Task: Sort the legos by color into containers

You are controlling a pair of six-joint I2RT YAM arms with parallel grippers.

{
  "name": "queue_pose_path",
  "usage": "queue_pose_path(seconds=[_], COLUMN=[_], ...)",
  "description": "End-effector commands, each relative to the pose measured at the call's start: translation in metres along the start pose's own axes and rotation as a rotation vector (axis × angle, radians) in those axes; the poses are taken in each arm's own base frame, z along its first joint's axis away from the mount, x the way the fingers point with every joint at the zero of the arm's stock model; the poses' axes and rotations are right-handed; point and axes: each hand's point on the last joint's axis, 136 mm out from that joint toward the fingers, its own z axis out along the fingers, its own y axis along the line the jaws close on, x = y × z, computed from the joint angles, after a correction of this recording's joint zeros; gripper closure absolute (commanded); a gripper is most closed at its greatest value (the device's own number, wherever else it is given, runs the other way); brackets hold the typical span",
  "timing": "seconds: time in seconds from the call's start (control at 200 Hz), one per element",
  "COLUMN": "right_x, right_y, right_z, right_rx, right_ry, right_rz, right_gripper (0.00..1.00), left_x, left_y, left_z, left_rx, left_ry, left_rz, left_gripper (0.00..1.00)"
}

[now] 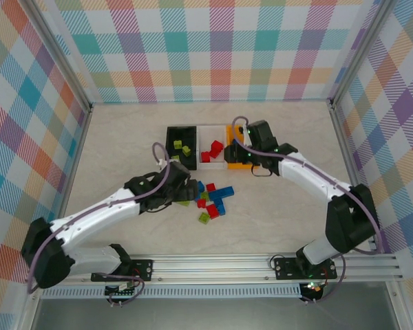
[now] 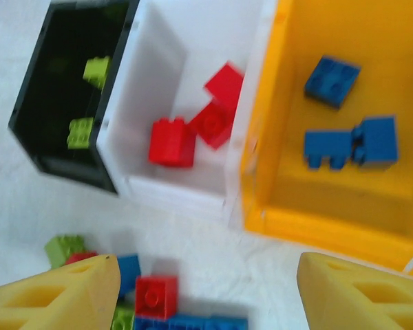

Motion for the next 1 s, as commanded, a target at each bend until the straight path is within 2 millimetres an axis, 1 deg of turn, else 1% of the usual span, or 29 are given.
queue_pose_path(seconds=[0.0,0.07,0.18,0.23,0.27,0.34,0.42,0.505,0.6,0.695,0.775,0.845,0.925,0.995], right_x=[0.016,0.022,0.029,0.031,0.033,0.037,0.042,0.047,0.051,0.055,0.055,0.056,0.056,0.057], right_y=[0.0,-0.002,-0.004,-0.005,-0.006,-0.009,-0.015,-0.02,-0.022,-0.024,-0.025,-0.025,-0.026,-0.028], right_z=[-0.004,-0.008,-0.012,-0.014,-0.016,-0.018,-0.018,-0.018,-0.015,-0.014,-0.016,-0.018,-0.02,-0.021], right_rx=[-0.034,-0.036,-0.038,-0.035,-0.034,-0.02,0.001,0.012,0.017,0.023,0.024,0.03,0.033,0.038], right_ry=[0.0,-0.004,-0.002,-0.002,-0.002,-0.004,-0.005,-0.007,-0.003,0.001,-0.002,-0.003,-0.007,-0.009], right_rz=[0.037,0.044,0.046,0.044,0.041,0.036,0.037,0.042,0.05,0.057,0.057,0.052,0.049,0.053], right_gripper=[0.31,0.31,0.31,0.31,0.31,0.31,0.31,0.31,0.31,0.31,0.31,0.31,0.31,0.31], left_x=[-0.003,-0.007,-0.01,-0.009,-0.005,0.005,0.027,0.057,0.082,0.096,0.101,0.104,0.107,0.111], left_y=[0.002,0.007,0.013,0.008,-0.001,-0.022,-0.05,-0.069,-0.074,-0.075,-0.075,-0.07,-0.064,-0.063], left_z=[0.019,0.031,0.047,0.049,0.048,0.039,0.029,0.028,0.036,0.045,0.05,0.054,0.059,0.064], left_rx=[-0.015,-0.028,-0.045,-0.025,0.02,0.087,0.13,0.129,0.088,0.079,0.056,0.019,-0.013,-0.025], left_ry=[0.049,0.064,0.078,0.094,0.106,0.109,0.14,0.19,0.23,0.255,0.282,0.304,0.317,0.332], left_rz=[0.027,-0.001,-0.024,-0.019,-0.005,0.041,0.156,0.27,0.354,0.395,0.43,0.455,0.474,0.486], left_gripper=[0.12,0.19,0.33,0.37,0.36,0.23,0.14,0.11,0.1,0.12,0.17,0.22,0.25,0.31])
